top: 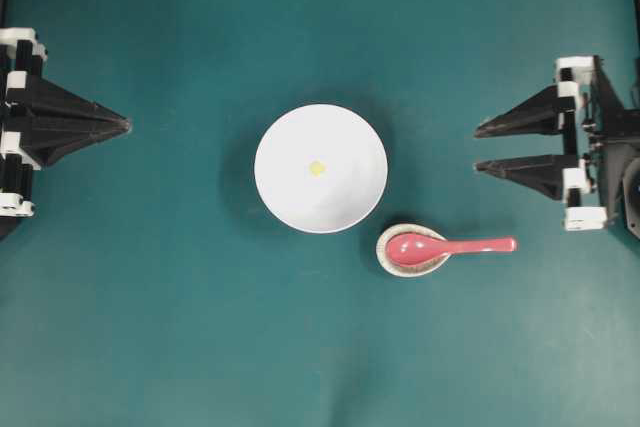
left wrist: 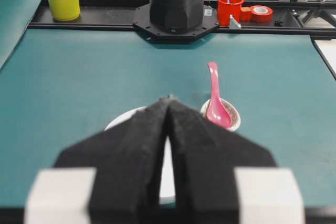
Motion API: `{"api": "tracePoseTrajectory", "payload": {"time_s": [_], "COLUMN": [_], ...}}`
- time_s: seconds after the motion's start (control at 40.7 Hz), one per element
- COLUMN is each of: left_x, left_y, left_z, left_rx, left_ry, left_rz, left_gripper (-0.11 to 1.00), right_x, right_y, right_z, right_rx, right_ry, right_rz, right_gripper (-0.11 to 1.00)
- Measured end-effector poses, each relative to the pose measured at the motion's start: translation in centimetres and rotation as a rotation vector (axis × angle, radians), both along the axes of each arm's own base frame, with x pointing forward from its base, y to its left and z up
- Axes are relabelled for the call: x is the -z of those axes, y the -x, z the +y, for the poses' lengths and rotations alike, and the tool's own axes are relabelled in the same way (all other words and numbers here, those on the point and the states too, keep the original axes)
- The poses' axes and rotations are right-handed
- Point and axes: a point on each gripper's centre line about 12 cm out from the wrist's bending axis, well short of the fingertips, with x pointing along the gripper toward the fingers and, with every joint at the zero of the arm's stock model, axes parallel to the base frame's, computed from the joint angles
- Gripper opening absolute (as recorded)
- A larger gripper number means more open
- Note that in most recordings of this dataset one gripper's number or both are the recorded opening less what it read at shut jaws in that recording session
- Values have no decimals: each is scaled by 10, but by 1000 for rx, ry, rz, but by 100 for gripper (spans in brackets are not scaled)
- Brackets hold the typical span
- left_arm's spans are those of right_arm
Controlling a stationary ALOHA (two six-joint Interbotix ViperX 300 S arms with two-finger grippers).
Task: Scoop the yellow hexagonal prism block from the bowl with a spoon using the right arm.
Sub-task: 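Move the right gripper toward the pink spoon handle on the rest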
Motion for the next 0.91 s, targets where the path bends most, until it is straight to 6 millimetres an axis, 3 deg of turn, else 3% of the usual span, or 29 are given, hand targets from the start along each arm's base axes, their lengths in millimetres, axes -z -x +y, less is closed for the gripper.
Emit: {"api": "tracePoseTrajectory", "payload": {"time_s": [0.417,0.908], "left_x": [0,0], "left_y": [0,0], "left_z": [0,0], "left_rx": [0,0], "left_ry": [0,0], "left_rz": [2,2], "left_gripper": [-1,-1], "right_x": [40,89], "right_y": [-12,0], "right_z": [13,31], "right_rx": [-34,-32], "right_ry": [-52,-123], "right_rz": [83,86], "right_gripper": [51,51]}}
